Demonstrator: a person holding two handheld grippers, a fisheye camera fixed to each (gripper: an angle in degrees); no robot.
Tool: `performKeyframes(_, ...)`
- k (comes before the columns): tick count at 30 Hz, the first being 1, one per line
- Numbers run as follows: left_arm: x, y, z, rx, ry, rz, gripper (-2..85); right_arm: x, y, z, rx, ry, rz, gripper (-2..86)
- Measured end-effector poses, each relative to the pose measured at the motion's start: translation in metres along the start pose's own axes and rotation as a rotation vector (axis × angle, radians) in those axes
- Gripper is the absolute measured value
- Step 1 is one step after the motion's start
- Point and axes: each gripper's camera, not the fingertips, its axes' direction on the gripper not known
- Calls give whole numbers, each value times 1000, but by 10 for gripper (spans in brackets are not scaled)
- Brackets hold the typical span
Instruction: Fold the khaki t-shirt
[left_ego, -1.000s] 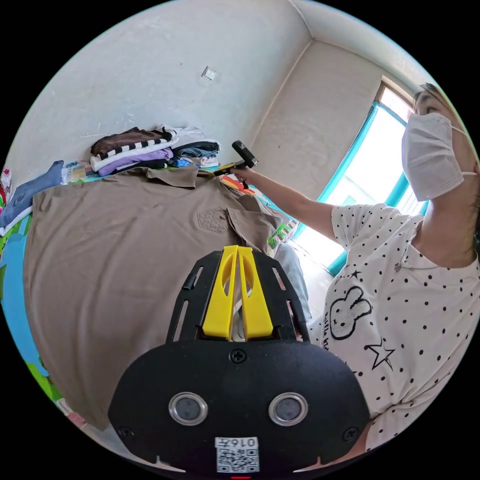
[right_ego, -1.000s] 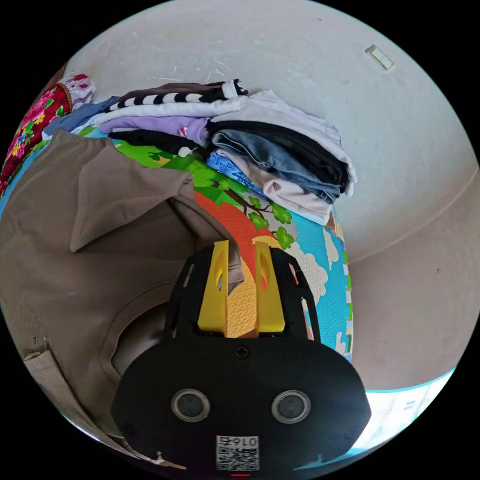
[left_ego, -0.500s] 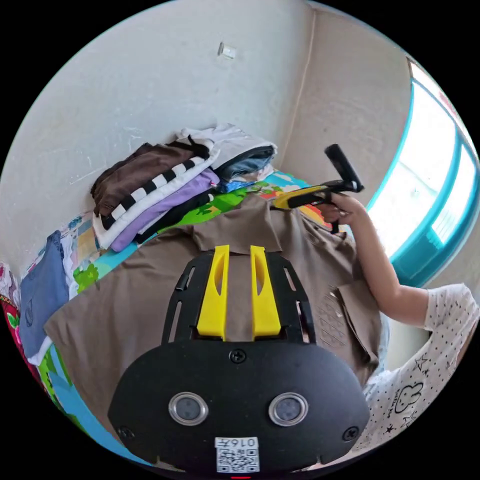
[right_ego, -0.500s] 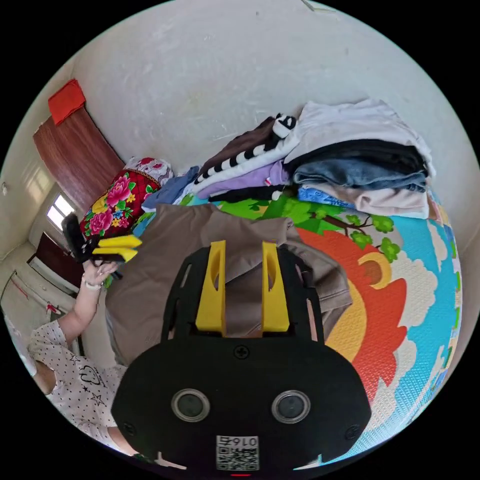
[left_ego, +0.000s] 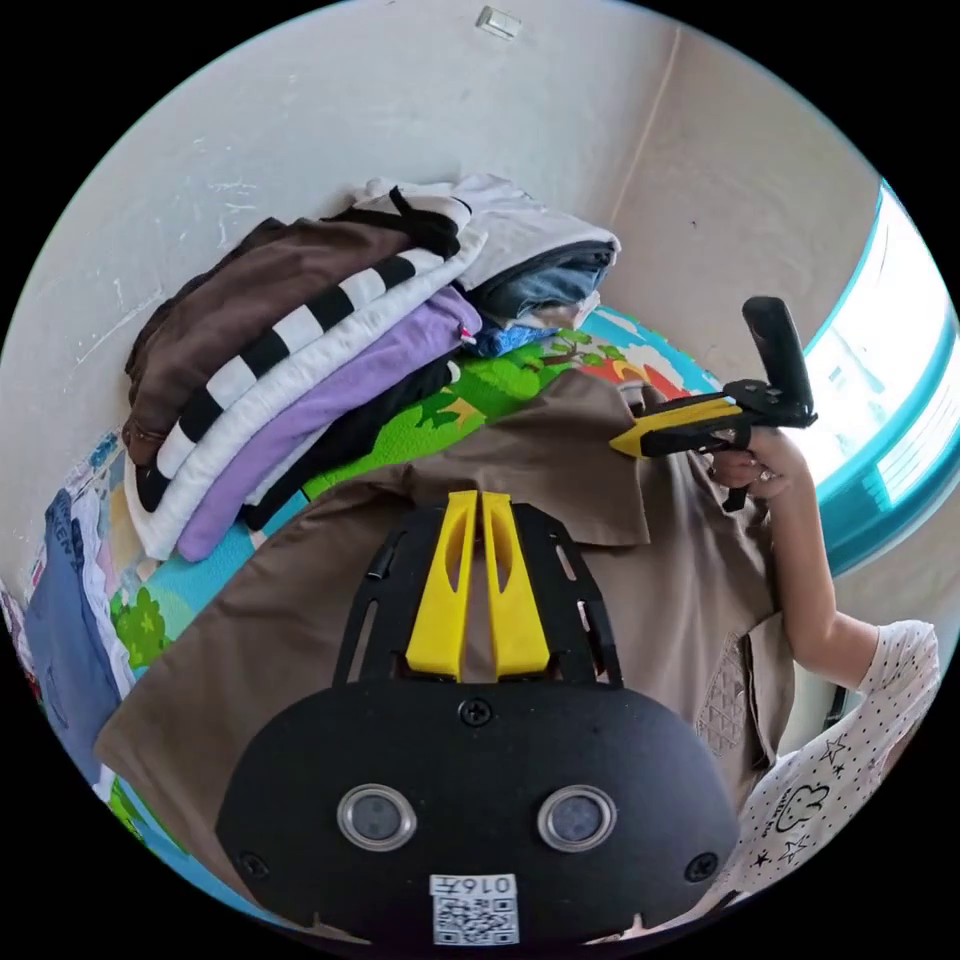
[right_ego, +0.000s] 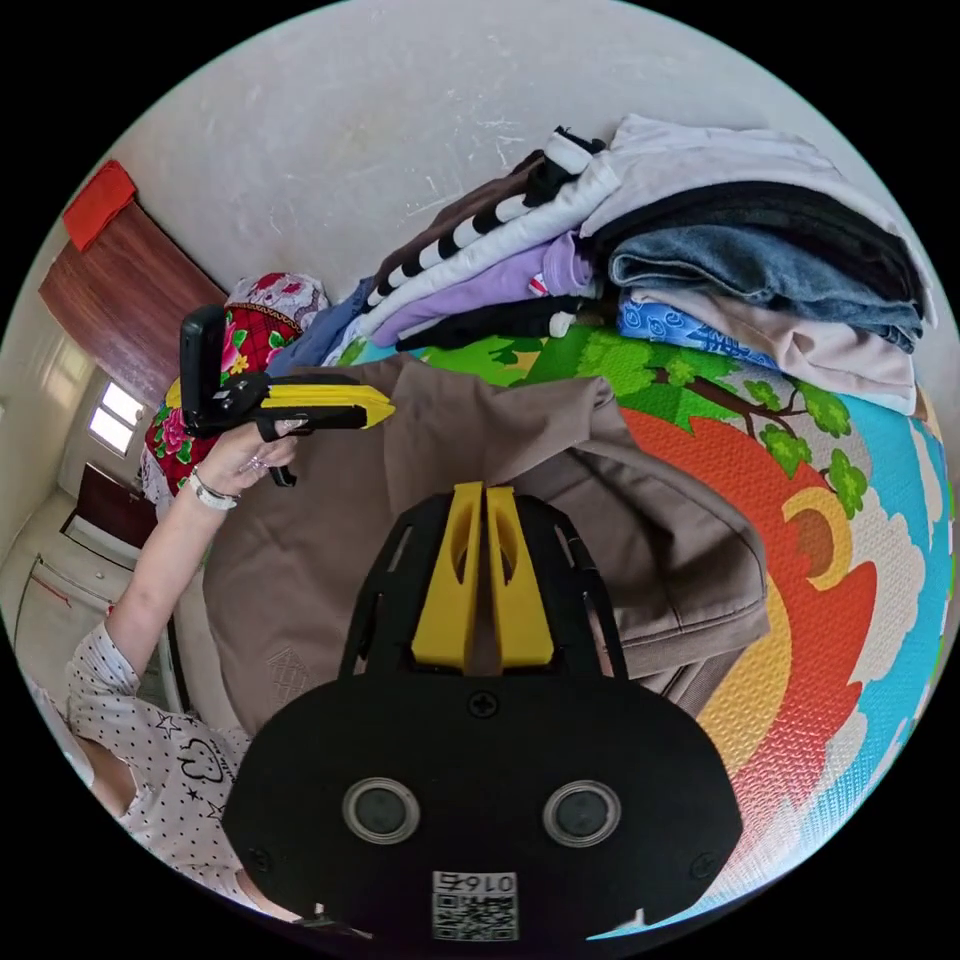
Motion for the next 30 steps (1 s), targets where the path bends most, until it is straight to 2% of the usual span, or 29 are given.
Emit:
performKeyframes(4, -39, -34, -14, 101, 72, -127, -9, 10, -39, -29, 142, -1, 94, -1)
performKeyframes(9, -89, -65, -10, 140, 122, -260, -9, 41, -97, -16, 143, -125, 182, -1)
performKeyframes(15, -105, -72, -3, 176, 133, -228, -1, 57, -117, 6, 179, -98, 108, 5)
performKeyframes(18, -106, -75, -7, 168, 29, -178, 7, 60, -107, 9, 256, -59, 74, 16)
performKeyframes(22, -96, -81, -6, 121, -26, -83, 13, 47, -114, 5, 95, 141, -8, 58)
performKeyframes(26, -86, -86, 1, 80, -76, -33, 24, 23, -111, 13, 53, 326, -102, 95)
performKeyframes(30, -97, -94, 7, 7, -113, -42, 51, 20, -120, 41, -78, 375, -129, 105)
